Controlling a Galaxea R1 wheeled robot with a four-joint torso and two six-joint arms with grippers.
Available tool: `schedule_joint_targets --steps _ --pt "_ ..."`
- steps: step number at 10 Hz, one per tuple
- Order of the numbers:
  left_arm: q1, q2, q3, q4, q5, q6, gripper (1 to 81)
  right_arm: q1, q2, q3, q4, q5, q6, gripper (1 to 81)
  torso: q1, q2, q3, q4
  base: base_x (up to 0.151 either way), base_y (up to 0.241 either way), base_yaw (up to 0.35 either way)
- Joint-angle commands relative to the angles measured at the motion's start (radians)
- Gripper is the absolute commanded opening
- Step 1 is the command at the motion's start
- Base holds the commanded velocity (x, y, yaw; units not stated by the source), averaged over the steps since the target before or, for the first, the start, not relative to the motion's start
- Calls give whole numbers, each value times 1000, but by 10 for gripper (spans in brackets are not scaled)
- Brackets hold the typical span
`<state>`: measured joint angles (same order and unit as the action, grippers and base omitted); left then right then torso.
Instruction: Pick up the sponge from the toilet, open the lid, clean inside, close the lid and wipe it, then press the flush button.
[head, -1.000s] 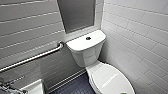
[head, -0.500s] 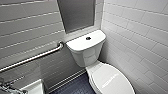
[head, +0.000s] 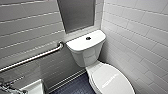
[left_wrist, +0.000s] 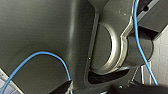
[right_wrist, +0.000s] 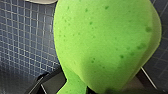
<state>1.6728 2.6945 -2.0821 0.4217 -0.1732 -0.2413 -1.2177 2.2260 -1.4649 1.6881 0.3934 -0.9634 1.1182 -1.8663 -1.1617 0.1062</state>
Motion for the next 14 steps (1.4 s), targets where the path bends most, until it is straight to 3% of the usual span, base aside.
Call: schedule_joint_targets --steps 1,3,4,5,7,8,9,10,12,13,14 --pt "28 -21 25 -4 55 -4 811 -10 22 -31 -10 -140 20 10 -64 100 0 0 0 0 0" --pt "26 -24 27 -3 55 -4 811 -15 23 -34 -31 -140 18 10 -74 113 0 0 0 0 0" --pt "26 -25 27 -4 55 -4 811 -21 26 -35 -41 -139 17 10 -90 140 33 0 0 0 0" --pt "25 -25 27 -4 55 -4 811 -29 33 -38 -45 -139 17 10 -112 174 96 0 0 0 0" --pt "25 -25 20 -17 55 -4 811 -44 71 -75 -47 -140 15 10 -146 230 129 0 0 0 0" --pt "25 -25 16 -18 47 -4 811 -55 100 -112 -47 -142 15 10 -168 264 163 -24 0 0 0" --pt "25 -25 8 -21 35 -4 811 -64 121 -132 -63 -140 14 10 -191 298 199 -28 0 0 0" --pt "25 -25 4 -21 34 -4 811 -81 132 -149 -114 -139 14 10 -214 334 222 -12 0 0 0" --pt "25 -21 -15 -34 34 -4 811 -138 149 -204 -194 -142 14 10 -264 409 268 -15 0 0 0" --pt "23 -22 -15 -34 32 -4 811 -167 168 -233 -226 -140 14 10 -289 447 221 -15 0 0 0" --pt "20 -22 -15 -35 29 -4 811 -191 198 -282 -238 -140 15 10 -313 482 233 -15 0 0 0"
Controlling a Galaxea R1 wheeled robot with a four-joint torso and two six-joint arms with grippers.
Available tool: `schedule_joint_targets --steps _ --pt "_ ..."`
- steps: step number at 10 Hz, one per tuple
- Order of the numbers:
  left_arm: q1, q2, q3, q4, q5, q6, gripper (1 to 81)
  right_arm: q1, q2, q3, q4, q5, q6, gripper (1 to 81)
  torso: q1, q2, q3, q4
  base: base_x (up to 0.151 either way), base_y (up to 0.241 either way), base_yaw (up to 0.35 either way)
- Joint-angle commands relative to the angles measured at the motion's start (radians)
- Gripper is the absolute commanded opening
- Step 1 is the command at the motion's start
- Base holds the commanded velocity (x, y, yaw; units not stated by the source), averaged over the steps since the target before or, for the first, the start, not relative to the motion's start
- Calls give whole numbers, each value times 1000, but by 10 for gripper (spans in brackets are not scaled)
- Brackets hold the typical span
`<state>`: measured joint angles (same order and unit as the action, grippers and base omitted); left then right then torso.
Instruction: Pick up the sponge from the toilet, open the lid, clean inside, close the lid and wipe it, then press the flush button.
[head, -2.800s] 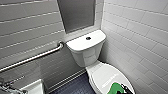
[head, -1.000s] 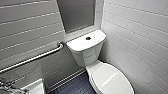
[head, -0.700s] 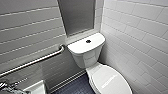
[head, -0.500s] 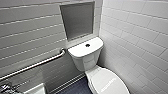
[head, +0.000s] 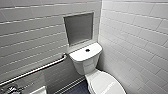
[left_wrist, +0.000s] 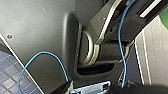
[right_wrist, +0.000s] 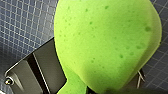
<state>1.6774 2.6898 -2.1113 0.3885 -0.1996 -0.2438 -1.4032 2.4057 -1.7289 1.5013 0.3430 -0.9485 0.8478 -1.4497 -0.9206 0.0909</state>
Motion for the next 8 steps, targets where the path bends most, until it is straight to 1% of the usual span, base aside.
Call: schedule_joint_targets --steps 1,2,4,5,7,8 --pt "14 -17 13 -2 54 -2 811 -24 60 -76 -52 -91 1 10 -63 98 0 0 0 0 0" --pt "14 -14 5 -2 54 -2 811 -41 91 -115 -56 -91 1 10 -87 133 3 0 0 0 0" --pt "11 -5 -18 -2 54 -2 811 -66 140 -165 -110 -93 -1 10 -135 207 4 0 0 0 0" --pt "9 -5 -19 -2 54 -2 811 -75 154 -179 -124 -93 -1 10 -159 246 4 0 0 0 0" --pt "9 1 -35 -5 52 -2 811 -81 196 -233 -130 -93 -1 10 -207 320 4 0 0 0 0" --pt "11 6 -42 -8 42 -2 811 -83 209 -245 -131 -93 -1 10 -231 357 35 0 0 0 0"
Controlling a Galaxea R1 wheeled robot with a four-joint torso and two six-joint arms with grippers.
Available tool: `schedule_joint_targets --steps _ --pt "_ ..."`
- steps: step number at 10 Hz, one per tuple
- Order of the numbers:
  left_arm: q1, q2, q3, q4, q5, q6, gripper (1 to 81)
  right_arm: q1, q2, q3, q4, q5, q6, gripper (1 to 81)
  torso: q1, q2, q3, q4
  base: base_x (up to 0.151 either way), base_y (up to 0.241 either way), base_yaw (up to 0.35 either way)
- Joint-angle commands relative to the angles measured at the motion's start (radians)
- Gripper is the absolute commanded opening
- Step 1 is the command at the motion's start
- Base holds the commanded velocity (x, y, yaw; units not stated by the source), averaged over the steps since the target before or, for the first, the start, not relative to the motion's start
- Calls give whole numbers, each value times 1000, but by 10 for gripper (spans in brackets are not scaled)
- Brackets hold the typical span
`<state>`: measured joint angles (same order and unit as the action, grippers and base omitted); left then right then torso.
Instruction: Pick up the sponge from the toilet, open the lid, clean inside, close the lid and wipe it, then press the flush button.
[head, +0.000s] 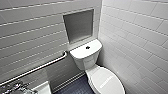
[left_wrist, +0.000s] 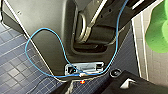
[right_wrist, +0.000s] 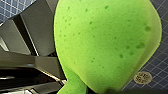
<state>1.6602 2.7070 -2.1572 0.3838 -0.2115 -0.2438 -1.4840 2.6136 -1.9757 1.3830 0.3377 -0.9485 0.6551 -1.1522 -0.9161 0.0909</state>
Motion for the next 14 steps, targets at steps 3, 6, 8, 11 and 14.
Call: schedule_joint_targets --steps 3,6,8,11,14 --pt "28 -1 -18 -11 43 -2 811 -2 13 -3 -21 -88 -1 10 -98 155 129 0 0 0 0" --pt "16 53 -115 -48 38 -2 811 -17 53 -46 -35 -88 -1 10 -165 256 234 0 0 0 0" --pt "-16 106 -186 -123 47 -2 811 -28 81 -70 -57 -88 1 10 -213 329 272 0 0 0 0" --pt "-52 154 -277 -160 72 -2 811 -31 108 -100 -104 -97 -1 10 -283 434 246 0 0 0 0" --pt "-58 206 -351 -157 83 0 811 -29 113 -116 -111 -108 -1 10 -351 539 348 0 0 0 0"
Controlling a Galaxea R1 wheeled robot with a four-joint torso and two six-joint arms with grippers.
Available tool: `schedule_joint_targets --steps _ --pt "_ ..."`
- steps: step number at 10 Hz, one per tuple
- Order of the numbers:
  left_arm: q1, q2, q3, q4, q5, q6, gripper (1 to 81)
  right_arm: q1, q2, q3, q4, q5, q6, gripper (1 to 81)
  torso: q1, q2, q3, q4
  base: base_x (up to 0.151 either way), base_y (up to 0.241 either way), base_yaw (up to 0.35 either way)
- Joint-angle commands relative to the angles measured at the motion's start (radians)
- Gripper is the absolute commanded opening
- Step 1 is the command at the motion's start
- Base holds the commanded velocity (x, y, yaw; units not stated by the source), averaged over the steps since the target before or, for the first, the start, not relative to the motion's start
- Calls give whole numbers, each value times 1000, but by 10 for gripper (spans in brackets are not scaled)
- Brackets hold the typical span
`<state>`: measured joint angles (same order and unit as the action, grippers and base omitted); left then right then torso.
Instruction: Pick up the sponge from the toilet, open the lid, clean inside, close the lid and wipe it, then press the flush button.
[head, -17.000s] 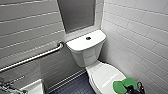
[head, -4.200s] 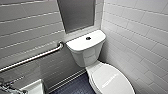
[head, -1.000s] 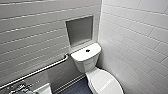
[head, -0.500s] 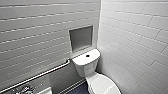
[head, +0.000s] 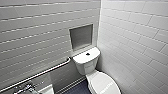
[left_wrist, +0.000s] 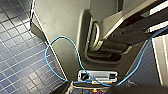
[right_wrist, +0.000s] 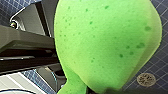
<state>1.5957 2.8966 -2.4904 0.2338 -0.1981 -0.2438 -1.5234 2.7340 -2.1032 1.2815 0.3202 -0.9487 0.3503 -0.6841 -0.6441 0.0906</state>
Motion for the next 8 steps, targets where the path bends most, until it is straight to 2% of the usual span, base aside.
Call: schedule_joint_targets --steps 1,6,7,8 --pt "7 32 -44 -7 69 0 811 8 -3 0 -8 -90 -1 10 -64 99 94 0 0 0 0" --pt "7 55 -79 -4 69 1 811 7 18 -26 -11 -92 -1 10 -180 276 265 0 0 0 0" --pt "7 55 -79 -4 69 1 811 7 19 -27 -11 -90 -1 10 -205 313 227 0 0 0 0" --pt "7 55 -79 -7 69 1 811 4 20 -35 -11 -90 -1 10 -229 350 236 0 0 0 0"
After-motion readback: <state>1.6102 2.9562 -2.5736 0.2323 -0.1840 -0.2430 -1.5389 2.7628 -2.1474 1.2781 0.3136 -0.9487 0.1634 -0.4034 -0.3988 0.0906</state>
